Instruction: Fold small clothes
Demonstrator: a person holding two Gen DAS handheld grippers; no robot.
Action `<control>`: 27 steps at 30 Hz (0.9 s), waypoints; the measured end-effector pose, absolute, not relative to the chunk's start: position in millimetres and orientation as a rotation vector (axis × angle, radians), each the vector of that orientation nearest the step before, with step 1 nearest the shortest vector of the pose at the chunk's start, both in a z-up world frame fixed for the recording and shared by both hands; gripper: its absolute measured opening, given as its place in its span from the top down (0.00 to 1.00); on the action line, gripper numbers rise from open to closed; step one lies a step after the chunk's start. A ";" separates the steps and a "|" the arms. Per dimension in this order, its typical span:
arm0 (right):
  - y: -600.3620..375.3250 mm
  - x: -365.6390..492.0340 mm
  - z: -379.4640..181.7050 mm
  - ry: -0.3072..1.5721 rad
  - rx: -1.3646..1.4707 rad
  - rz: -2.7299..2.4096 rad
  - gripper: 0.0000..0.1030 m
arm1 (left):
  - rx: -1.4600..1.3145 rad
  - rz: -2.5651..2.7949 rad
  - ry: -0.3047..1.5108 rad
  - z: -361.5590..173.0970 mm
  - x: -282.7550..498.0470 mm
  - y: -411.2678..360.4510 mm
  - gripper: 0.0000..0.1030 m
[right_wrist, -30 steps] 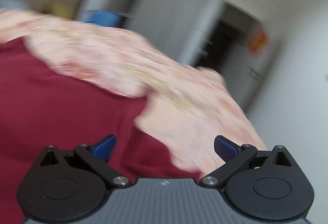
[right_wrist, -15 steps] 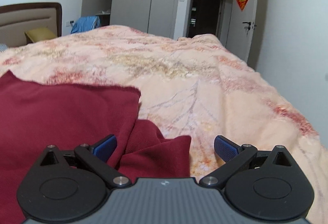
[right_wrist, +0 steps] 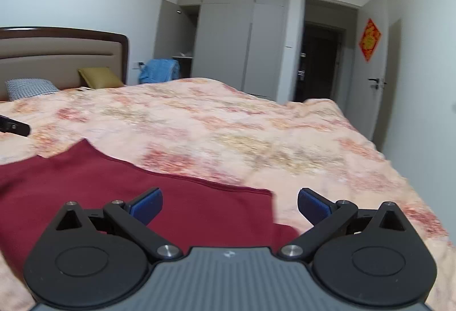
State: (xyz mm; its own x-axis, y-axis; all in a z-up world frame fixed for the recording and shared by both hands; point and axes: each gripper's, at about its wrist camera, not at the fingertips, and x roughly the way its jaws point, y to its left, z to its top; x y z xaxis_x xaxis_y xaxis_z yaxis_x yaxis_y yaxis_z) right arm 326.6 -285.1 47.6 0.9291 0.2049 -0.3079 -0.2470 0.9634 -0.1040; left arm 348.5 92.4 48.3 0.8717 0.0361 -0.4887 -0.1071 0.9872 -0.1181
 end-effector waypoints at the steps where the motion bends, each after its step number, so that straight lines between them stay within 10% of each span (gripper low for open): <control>1: -276.1 323.9 45.1 0.304 -0.134 0.242 0.00 | -0.177 0.083 0.519 48.5 345.2 94.1 0.01; 27: -196.9 299.2 -30.7 0.318 -0.188 0.217 0.00 | -0.375 0.176 0.397 14.0 232.3 51.5 0.01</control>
State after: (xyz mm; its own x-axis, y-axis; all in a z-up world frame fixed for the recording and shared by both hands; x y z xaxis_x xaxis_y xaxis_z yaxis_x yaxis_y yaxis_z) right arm 299.2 -196.9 -30.7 0.9271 0.1806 -0.3285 -0.2396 0.9594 -0.1488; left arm 232.3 51.5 14.0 0.9081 0.0941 -0.4081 -0.2392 0.9164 -0.3210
